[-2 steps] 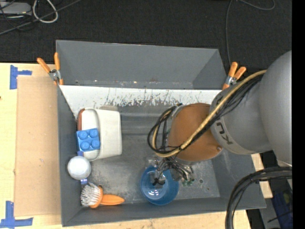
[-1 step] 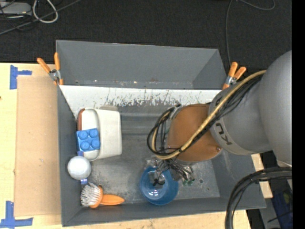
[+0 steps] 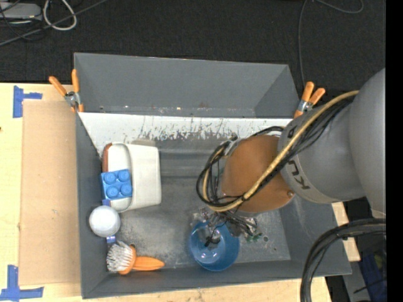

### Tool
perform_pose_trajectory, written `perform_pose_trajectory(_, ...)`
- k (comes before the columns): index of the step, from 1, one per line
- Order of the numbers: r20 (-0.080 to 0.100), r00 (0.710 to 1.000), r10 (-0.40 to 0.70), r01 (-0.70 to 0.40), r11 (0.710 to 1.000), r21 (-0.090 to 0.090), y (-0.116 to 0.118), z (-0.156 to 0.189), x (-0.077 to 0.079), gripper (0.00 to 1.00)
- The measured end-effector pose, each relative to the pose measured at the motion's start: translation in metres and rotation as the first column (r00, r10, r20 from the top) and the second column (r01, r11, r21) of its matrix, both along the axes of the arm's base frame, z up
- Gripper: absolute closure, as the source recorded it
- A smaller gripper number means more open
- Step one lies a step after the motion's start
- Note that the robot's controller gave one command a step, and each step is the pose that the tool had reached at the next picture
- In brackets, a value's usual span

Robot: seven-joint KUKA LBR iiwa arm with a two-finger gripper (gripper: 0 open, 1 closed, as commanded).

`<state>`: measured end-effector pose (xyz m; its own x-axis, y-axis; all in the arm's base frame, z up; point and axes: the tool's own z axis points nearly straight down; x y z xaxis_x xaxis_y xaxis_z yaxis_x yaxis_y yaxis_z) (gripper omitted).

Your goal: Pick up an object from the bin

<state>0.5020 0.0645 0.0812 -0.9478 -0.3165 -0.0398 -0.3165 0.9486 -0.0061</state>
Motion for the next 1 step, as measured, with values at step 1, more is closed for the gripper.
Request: perform_pose_trajectory(1,0.004,0.996,-0.093,0.093,0.996,0.005,-0.0062,0.0006,-0.0026,1.0)
